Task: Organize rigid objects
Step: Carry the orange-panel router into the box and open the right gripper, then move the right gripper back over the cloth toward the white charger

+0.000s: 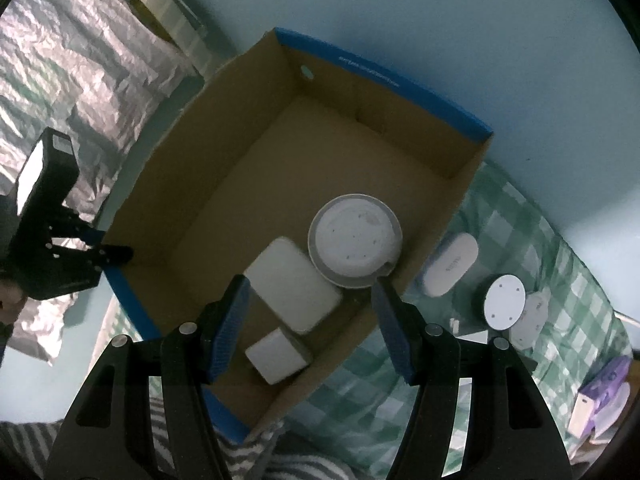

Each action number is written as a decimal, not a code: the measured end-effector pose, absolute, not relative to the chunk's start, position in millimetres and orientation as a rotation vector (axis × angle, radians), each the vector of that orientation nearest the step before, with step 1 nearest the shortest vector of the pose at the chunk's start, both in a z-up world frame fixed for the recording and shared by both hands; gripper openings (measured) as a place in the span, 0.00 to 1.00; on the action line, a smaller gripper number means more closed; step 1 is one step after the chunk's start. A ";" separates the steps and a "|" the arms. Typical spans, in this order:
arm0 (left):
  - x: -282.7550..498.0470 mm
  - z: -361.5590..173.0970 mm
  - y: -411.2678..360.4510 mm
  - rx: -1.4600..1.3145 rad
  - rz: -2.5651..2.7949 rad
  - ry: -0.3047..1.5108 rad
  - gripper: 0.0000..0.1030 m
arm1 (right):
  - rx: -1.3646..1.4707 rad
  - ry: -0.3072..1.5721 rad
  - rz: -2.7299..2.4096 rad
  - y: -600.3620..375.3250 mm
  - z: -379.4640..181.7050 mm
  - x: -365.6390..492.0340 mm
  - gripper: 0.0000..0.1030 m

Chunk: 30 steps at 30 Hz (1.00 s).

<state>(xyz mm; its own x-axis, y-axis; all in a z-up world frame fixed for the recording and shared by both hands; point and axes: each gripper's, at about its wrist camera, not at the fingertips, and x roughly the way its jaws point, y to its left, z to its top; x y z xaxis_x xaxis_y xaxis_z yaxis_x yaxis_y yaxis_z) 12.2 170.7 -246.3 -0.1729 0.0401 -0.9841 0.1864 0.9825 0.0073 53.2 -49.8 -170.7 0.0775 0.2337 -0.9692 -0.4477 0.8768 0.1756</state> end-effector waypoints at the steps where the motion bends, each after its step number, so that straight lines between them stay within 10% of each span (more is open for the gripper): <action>1: 12.3 -246.4 171.5 0.170 -0.130 1.743 0.16 | -0.180 1.402 0.513 -51.6 -169.1 53.3 0.62; 30: 13.1 -244.4 167.1 0.176 -0.121 1.744 0.16 | -0.126 1.415 0.367 -147.5 -158.5 59.2 0.62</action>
